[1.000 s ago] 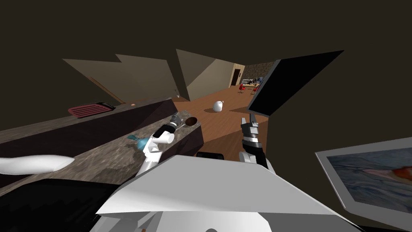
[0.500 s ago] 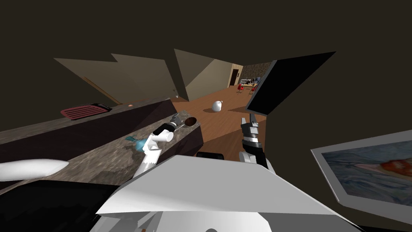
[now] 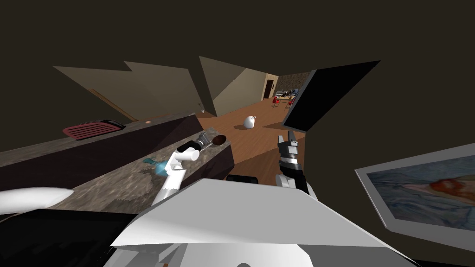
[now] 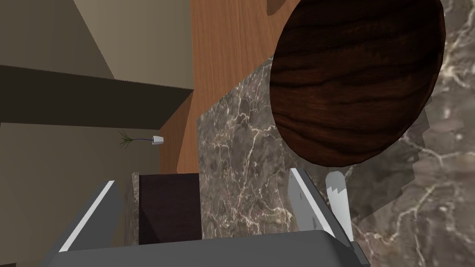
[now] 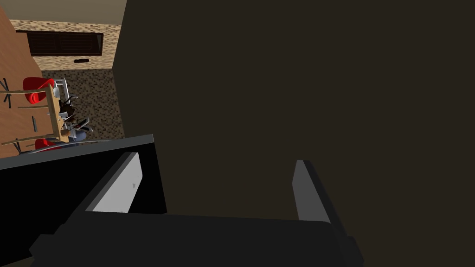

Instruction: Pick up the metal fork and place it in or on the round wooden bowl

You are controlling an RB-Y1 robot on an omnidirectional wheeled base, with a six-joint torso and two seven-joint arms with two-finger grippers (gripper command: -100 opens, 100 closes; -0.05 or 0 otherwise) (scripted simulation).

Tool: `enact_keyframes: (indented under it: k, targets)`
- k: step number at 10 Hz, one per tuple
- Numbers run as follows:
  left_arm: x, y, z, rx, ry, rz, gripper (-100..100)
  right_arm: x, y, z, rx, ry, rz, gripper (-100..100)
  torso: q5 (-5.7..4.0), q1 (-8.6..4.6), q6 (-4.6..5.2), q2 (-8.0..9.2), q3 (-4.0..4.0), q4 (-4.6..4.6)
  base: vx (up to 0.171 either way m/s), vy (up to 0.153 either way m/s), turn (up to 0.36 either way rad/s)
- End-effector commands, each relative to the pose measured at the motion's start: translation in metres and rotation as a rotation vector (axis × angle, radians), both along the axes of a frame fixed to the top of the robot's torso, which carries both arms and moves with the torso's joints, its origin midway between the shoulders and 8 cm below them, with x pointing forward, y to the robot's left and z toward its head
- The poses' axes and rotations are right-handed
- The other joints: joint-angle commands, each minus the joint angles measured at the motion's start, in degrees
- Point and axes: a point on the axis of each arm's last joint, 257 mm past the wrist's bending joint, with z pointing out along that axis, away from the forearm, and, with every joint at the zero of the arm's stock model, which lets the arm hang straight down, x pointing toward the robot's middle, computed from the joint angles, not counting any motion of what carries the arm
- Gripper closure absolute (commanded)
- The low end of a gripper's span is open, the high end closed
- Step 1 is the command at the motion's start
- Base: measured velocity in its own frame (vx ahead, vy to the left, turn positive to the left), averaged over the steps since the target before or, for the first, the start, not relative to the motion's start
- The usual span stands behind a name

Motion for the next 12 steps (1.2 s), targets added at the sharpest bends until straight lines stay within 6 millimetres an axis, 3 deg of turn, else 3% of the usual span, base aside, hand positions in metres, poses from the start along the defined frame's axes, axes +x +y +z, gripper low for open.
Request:
enact_keyframes:
  k: [1,12]
  targets:
    - [-0.002,0.002,-0.009,-0.009,0.036,0.005,-100,0.000,0.000,0.000,0.000,0.000,0.000,0,0.00,0.00,0.00,0.00,0.00,0.00,-0.002,0.007,-0.002]
    - [-0.015,0.023,-0.071,-0.219,0.320,0.105,-100,0.000,0.000,0.000,0.000,0.000,0.000,0,0.00,-0.01,-0.01,-0.02,-0.01,0.00,0.002,0.012,-0.021]
